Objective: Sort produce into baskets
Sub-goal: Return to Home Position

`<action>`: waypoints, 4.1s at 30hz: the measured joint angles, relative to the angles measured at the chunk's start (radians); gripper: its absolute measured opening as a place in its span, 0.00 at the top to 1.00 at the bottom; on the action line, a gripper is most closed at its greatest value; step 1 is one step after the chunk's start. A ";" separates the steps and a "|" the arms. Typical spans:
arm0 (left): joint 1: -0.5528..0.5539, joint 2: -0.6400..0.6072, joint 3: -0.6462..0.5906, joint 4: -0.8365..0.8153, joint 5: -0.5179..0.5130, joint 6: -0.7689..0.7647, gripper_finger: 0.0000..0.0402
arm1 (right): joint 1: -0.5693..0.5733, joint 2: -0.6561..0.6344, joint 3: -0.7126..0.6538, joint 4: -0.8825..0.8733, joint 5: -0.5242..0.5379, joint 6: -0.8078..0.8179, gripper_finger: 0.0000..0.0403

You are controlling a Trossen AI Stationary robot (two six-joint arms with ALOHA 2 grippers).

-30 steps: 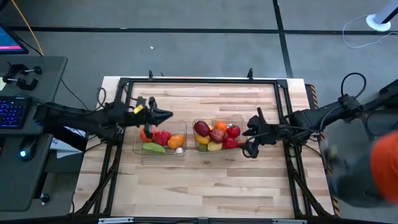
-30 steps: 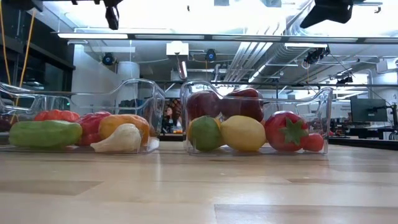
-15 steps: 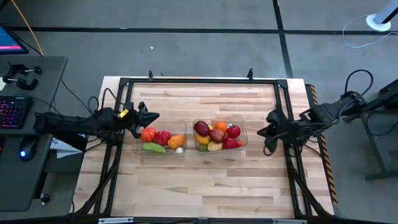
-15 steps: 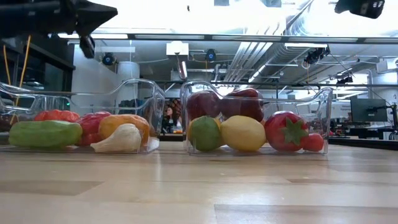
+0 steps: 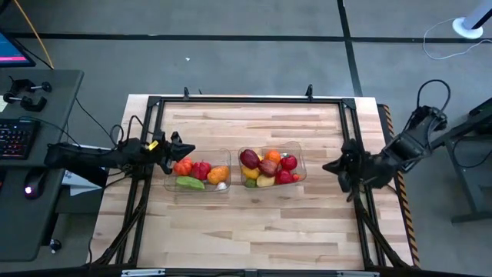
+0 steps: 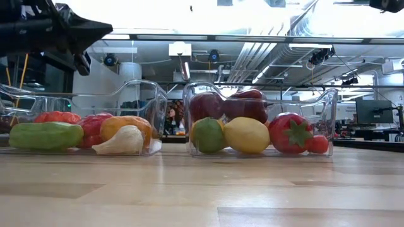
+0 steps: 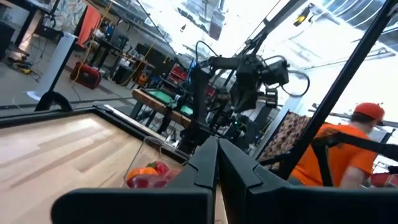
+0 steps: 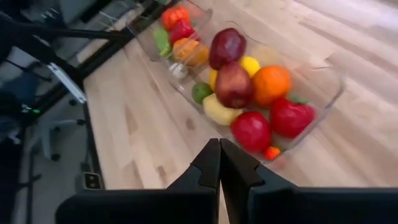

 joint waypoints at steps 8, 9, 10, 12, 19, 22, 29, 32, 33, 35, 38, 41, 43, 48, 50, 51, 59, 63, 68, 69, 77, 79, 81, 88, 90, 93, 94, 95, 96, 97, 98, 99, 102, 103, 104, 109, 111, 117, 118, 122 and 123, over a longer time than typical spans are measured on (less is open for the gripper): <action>0.000 0.000 0.000 -0.021 0.000 -0.117 1.00 | 0.100 -0.106 -0.327 0.513 0.083 -0.024 1.00; 0.000 0.000 0.000 -0.022 0.000 -0.137 1.00 | 0.082 -0.124 -0.355 0.597 0.090 -0.092 1.00; 0.000 0.000 0.000 -0.022 0.001 -0.156 1.00 | 0.055 -0.140 -0.379 0.682 0.091 -0.169 1.00; 0.000 0.000 0.000 -0.022 0.002 -0.201 1.00 | -0.014 -0.169 -0.418 0.812 0.075 -0.331 1.00; 0.000 0.000 0.000 -0.023 0.000 -0.253 1.00 | -0.332 -0.276 -0.483 0.926 -0.254 -0.650 1.00; 0.000 0.000 0.000 -0.023 0.000 -0.253 1.00 | -0.427 -0.348 -0.511 0.878 -0.296 -0.699 1.00; 0.000 0.000 0.000 -0.024 0.000 -0.253 1.00 | -0.468 -0.571 -0.680 0.890 -0.365 -0.691 1.00; 0.000 0.000 0.000 -0.024 0.000 -0.253 1.00 | -0.468 -0.631 -0.782 1.024 -0.369 -0.699 1.00; 0.000 0.000 0.000 -0.024 0.000 -0.253 1.00 | -0.468 -0.644 -0.815 1.078 -0.375 -0.720 1.00; 0.000 0.000 0.000 -0.024 0.000 -0.253 1.00 | -0.468 -0.654 -0.873 1.173 -0.386 -0.769 1.00; 0.000 0.000 0.001 -0.024 0.000 -0.253 1.00 | -0.473 -0.656 -0.948 1.288 -0.399 -0.818 1.00; 0.000 0.000 0.001 -0.025 0.000 -0.253 1.00 | -0.509 -0.657 -1.008 1.359 -0.407 -0.814 1.00; 0.000 0.000 0.001 -0.025 -0.001 -0.253 1.00 | -0.551 -0.657 -1.037 1.383 -0.441 -0.811 1.00; 0.000 0.000 0.001 -0.025 -0.001 -0.253 1.00 | -0.711 -0.657 -1.065 1.435 -0.606 -0.791 1.00; 0.000 0.000 0.001 -0.025 -0.001 -0.253 1.00 | -0.771 -0.657 -1.065 1.422 -0.686 -0.801 1.00; 0.000 0.000 0.001 -0.025 -0.001 -0.253 1.00 | -0.797 -0.657 -1.065 1.418 -0.722 -0.815 1.00; 0.000 0.000 0.001 -0.025 -0.001 -0.253 1.00 | -0.869 -0.657 -1.065 1.277 -0.787 -0.841 1.00; 0.000 0.000 0.001 -0.025 -0.001 -0.253 1.00 | -0.869 -0.657 -1.065 1.183 -0.785 -0.841 1.00; 0.000 0.000 0.001 -0.025 -0.001 -0.253 1.00 | -0.869 -0.652 -1.065 1.130 -0.782 -0.841 1.00; 0.000 0.000 0.001 -0.025 -0.001 -0.253 1.00 | -0.867 -0.656 -1.065 1.129 -0.780 -0.841 1.00; -0.001 -0.092 0.002 -0.110 -0.003 -0.253 1.00 | -0.833 -0.852 -1.065 1.160 -0.749 -0.841 1.00; -0.001 -0.155 0.002 -0.169 -0.002 -0.253 1.00 | -0.832 -0.852 -1.066 1.190 -0.748 -0.841 1.00; 0.000 -0.209 0.003 -0.258 -0.001 -0.253 1.00 | -0.832 -0.852 -1.066 1.204 -0.750 -0.841 1.00; 0.011 -0.322 0.000 -0.495 0.028 -0.245 1.00 | -0.832 -0.852 -1.066 1.183 -0.749 -0.841 1.00; 0.009 -0.323 0.005 -0.500 0.031 -0.245 1.00 | -0.833 -0.852 -1.066 1.177 -0.749 -0.841 1.00; -0.003 -0.322 0.001 -0.519 0.034 -0.228 1.00 | -0.836 -0.850 -1.066 1.168 -0.749 -0.841 1.00; -0.004 -0.322 0.001 -0.518 0.034 -0.225 1.00 | -0.836 -0.847 -1.066 1.165 -0.749 -0.841 1.00; -0.007 -0.323 0.001 -0.516 0.033 -0.227 1.00 | -0.836 -0.846 -1.066 1.160 -0.749 -0.841 1.00; -0.009 -0.323 0.001 -0.514 0.031 -0.230 1.00 | -0.836 -0.846 -1.066 1.152 -0.749 -0.841 1.00; -0.009 -0.322 0.001 -0.518 0.032 -0.234 1.00 | -0.836 -0.846 -1.066 1.144 -0.749 -0.841 1.00; -0.009 -0.320 0.001 -0.518 0.033 -0.233 1.00 | -0.836 -0.846 -1.066 1.139 -0.749 -0.841 1.00; -0.009 -0.319 0.001 -0.518 0.033 -0.233 1.00 | -0.836 -0.846 -1.066 1.133 -0.749 -0.841 1.00; -0.009 -0.318 0.001 -0.517 0.033 -0.234 1.00 | -0.836 -0.846 -1.066 1.127 -0.749 -0.841 1.00; -0.009 -0.318 0.001 -0.517 0.033 -0.234 1.00 | -0.836 -0.846 -1.066 1.128 -0.749 -0.841 1.00; -0.009 -0.318 0.001 -0.517 0.033 -0.233 1.00 | -0.836 -0.846 -1.066 1.128 -0.749 -0.841 1.00; -0.009 -0.318 0.001 -0.517 0.033 -0.234 1.00 | -0.836 -0.846 -1.066 1.128 -0.749 -0.841 1.00; -0.009 -0.318 0.001 -0.517 0.033 -0.234 1.00 | -0.836 -0.846 -1.066 1.128 -0.749 -0.841 1.00; -0.009 -0.318 0.001 -0.517 0.033 -0.234 1.00 | -0.836 -0.846 -1.066 1.128 -0.749 -0.841 1.00; -0.009 -0.318 0.001 -0.517 0.033 -0.234 1.00 | -0.836 -0.846 -1.066 1.128 -0.749 -0.841 1.00; -0.009 -0.318 0.001 -0.517 0.033 -0.234 1.00 | -0.836 -0.846 -1.066 1.128 -0.749 -0.841 1.00; -0.009 -0.318 0.001 -0.517 0.033 -0.234 1.00 | -0.836 -0.846 -1.066 1.128 -0.749 -0.841 1.00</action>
